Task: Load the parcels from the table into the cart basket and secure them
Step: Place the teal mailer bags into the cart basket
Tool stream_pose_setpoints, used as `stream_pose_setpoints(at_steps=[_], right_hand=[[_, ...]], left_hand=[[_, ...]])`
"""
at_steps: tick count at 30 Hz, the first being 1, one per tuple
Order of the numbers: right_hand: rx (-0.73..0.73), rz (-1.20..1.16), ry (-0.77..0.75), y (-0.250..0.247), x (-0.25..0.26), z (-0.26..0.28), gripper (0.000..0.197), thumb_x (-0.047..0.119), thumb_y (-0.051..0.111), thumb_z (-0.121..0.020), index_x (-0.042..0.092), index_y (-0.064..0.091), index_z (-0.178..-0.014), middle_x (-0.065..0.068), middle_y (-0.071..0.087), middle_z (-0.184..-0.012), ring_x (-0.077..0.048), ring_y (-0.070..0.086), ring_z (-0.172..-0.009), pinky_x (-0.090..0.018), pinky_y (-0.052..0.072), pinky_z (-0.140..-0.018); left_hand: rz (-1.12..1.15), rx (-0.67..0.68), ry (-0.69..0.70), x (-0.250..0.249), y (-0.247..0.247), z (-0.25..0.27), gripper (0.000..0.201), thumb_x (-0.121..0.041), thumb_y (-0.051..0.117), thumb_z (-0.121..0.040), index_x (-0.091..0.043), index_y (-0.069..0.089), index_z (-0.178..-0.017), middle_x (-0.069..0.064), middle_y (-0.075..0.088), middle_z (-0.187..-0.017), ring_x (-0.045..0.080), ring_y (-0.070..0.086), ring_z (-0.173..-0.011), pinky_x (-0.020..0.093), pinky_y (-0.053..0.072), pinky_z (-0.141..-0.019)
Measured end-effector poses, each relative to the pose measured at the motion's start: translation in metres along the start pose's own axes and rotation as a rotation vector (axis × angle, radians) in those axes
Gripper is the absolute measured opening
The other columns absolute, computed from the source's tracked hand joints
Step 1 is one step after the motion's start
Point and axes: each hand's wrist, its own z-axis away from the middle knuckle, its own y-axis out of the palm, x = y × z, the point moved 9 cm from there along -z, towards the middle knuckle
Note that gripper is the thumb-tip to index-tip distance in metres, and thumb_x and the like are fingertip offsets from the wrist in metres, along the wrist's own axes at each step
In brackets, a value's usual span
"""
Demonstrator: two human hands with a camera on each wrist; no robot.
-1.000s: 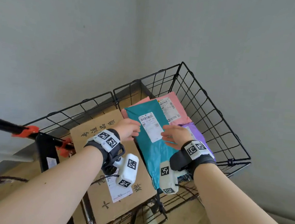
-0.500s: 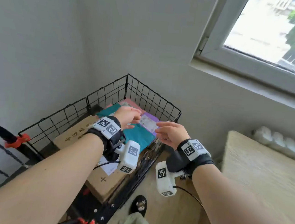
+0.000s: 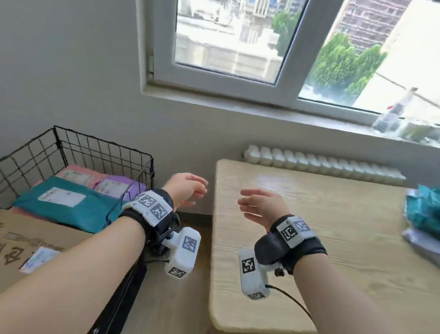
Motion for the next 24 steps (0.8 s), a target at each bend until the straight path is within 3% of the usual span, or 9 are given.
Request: stream_pose_setpoints(at_steps=[3,7,10,14,19,24], right_hand=[[-0.073,-0.035,-0.009,-0.071,-0.017,0.012,0.02,-0.003,0.047,-0.091,0.01,0.063,-0.092,-0.007,0.062,-0.076,-0.014,0.057,-0.066,-0.024,0.047,-0.068],[-0.18,-0.044,-0.009,-0.181,-0.037,0.028,0.02,-0.002,0.047,-0.09,0.008,0.063,-0.097,-0.006,0.063,-0.075,-0.014,0.057,-0.065,-0.025,0.047,-0.068],[-0.255,-0.067,-0.012,-0.266,-0.05,0.037,0.021,-0.002,0.047,-0.09,0.011,0.063,-0.088,-0.005,0.063,-0.074,-0.014,0.056,-0.065,-0.025,0.047,-0.067],[-0.326,-0.099,0.008,-0.369,-0.068,0.043,0.025,-0.002,0.044,-0.09,0.015,0.062,-0.083,-0.004,0.063,-0.074,-0.013,0.057,-0.065,-0.025,0.047,-0.067],[-0.428,-0.138,0.045,-0.475,-0.089,0.049,0.027,-0.003,0.042,-0.091,0.014,0.059,-0.079,-0.005,0.06,-0.072,-0.014,0.054,-0.061,-0.024,0.044,-0.062],[-0.497,-0.199,0.05,-0.554,-0.09,0.036,0.03,-0.006,0.037,-0.091,0.013,0.056,-0.078,-0.006,0.055,-0.068,-0.012,0.049,-0.053,-0.022,0.039,-0.055]], left_hand=[[-0.002,0.032,0.005,-0.011,0.066,-0.003,0.014,-0.001,0.054,-0.09,-0.012,0.061,-0.094,0.002,0.062,-0.08,0.011,0.056,-0.071,0.025,0.044,-0.068],[-0.003,0.107,-0.021,-0.018,0.176,-0.001,0.016,-0.003,0.055,-0.089,-0.017,0.061,-0.086,-0.001,0.062,-0.08,0.01,0.057,-0.073,0.026,0.045,-0.069],[-0.025,0.171,-0.006,-0.029,0.264,0.008,0.017,-0.002,0.055,-0.09,-0.017,0.061,-0.084,0.0,0.062,-0.08,0.011,0.057,-0.074,0.027,0.046,-0.073],[-0.063,0.23,0.011,-0.042,0.368,0.017,0.017,-0.001,0.055,-0.09,-0.016,0.062,-0.084,0.0,0.062,-0.08,0.01,0.057,-0.072,0.024,0.045,-0.068],[-0.074,0.259,0.01,-0.052,0.467,0.017,0.017,-0.001,0.057,-0.088,-0.016,0.063,-0.083,0.001,0.064,-0.081,0.011,0.058,-0.073,0.025,0.046,-0.068],[-0.094,0.289,0.004,-0.062,0.534,0.01,0.015,-0.001,0.058,-0.088,-0.014,0.064,-0.087,0.003,0.064,-0.082,0.012,0.058,-0.074,0.025,0.047,-0.07]])
